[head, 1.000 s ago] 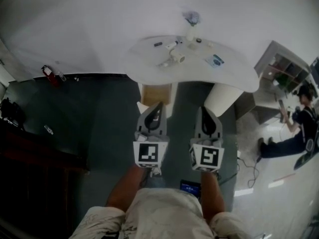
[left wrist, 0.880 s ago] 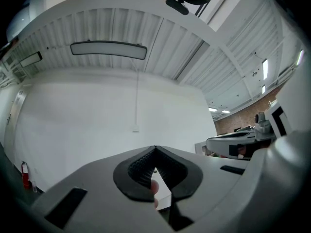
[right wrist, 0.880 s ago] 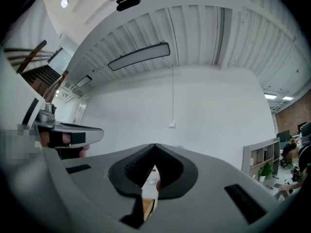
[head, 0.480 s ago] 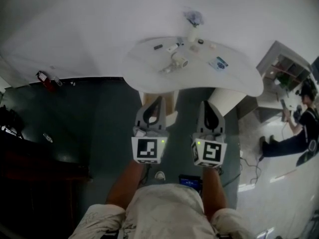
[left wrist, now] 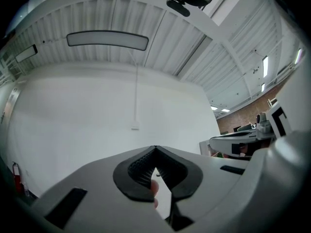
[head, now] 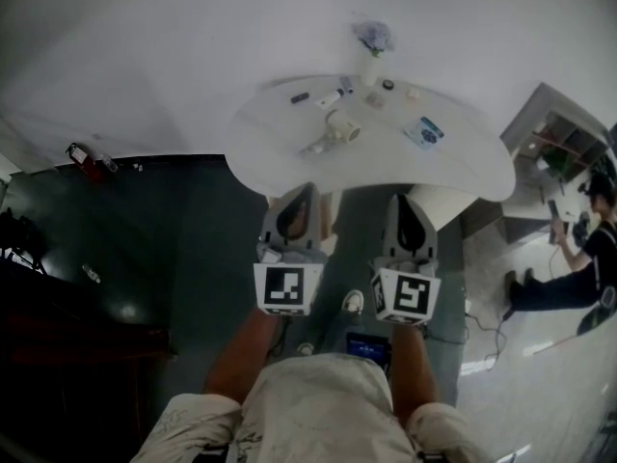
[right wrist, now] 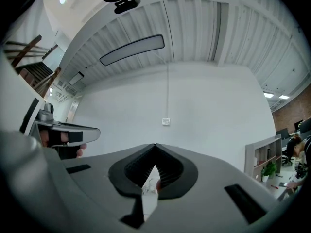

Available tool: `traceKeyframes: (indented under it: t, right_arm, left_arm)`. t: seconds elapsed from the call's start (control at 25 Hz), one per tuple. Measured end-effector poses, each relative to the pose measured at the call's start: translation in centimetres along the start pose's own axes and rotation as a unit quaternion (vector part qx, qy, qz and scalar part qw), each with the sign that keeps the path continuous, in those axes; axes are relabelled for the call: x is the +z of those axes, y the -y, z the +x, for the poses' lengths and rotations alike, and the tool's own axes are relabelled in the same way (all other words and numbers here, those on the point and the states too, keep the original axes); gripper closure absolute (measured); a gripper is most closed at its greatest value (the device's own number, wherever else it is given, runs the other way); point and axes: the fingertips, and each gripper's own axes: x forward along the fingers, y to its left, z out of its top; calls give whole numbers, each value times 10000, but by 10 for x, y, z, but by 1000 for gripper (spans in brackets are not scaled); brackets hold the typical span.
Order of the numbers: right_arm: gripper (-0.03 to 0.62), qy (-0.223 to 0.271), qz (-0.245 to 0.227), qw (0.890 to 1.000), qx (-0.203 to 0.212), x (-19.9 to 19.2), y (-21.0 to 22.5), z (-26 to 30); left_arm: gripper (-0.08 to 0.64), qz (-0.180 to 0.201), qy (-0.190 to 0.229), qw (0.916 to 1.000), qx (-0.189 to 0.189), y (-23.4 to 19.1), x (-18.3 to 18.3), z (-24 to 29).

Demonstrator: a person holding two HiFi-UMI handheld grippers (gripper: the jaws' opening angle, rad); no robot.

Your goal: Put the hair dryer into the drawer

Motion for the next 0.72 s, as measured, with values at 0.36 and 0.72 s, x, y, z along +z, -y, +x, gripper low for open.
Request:
traceKeyframes:
  t: [0.36,0.72]
  right_arm:
    - [588,-32,130,9995,281,-18,64,95]
    - [588,-31,207,9980,597,-37,114,169]
  left_arm:
    - [560,127,-87,9996,228,9,-11,112]
    - [560,171,-127,9987,467,11,-25,194]
